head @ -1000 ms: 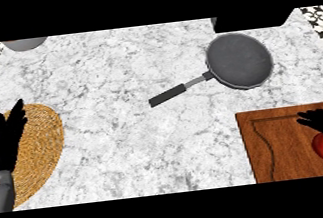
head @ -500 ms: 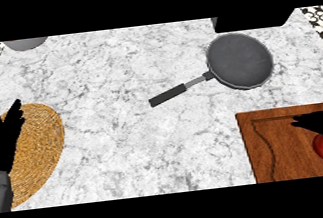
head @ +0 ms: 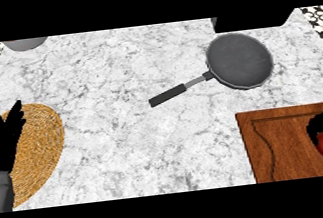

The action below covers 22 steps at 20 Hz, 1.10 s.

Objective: Pick the tomato from the cutting board and place it in the pan

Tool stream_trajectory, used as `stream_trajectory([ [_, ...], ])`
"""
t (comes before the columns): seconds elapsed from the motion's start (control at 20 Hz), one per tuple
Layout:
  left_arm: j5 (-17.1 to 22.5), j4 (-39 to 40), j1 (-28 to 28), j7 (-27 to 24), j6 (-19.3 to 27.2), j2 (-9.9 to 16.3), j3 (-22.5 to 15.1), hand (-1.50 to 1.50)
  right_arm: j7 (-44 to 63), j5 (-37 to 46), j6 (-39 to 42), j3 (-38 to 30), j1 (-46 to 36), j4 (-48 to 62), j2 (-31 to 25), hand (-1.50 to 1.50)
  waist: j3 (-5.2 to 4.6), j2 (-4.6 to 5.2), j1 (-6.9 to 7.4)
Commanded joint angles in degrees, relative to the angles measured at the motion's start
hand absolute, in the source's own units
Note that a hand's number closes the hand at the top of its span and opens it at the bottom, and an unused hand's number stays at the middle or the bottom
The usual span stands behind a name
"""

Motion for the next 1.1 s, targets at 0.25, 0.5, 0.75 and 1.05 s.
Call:
stream_trajectory([
  [0.25,0.07,-0.4,3.63,-0.05,1.8,0.15,2.12,0.0,33.57,-4.88,0.85,-18.71,8.09,3.61,10.99,1.5,-0.25,-0.92,-5.47],
  [0.5,-0.3,-1.15,4.46,-1.56,1.12,-0.96,0.61,0.0,50.81,-4.24,-2.0,-20.15,10.41,-9.27,22.06,1.5,-0.35,-0.68,-2.84],
  [0.75,-0.13,-2.38,1.52,1.63,0.32,0.22,0.6,0.0,53.15,-1.11,-10.58,-19.17,11.98,-30.39,24.64,1.5,-0.15,-0.62,-2.01],
  [1.05,-0.49,-0.47,1.1,-1.37,0.25,-0.33,0.91,0.0,60.62,3.71,-5.27,-11.45,10.18,-47.1,29.47,1.5,-0.07,-0.1,-0.4],
])
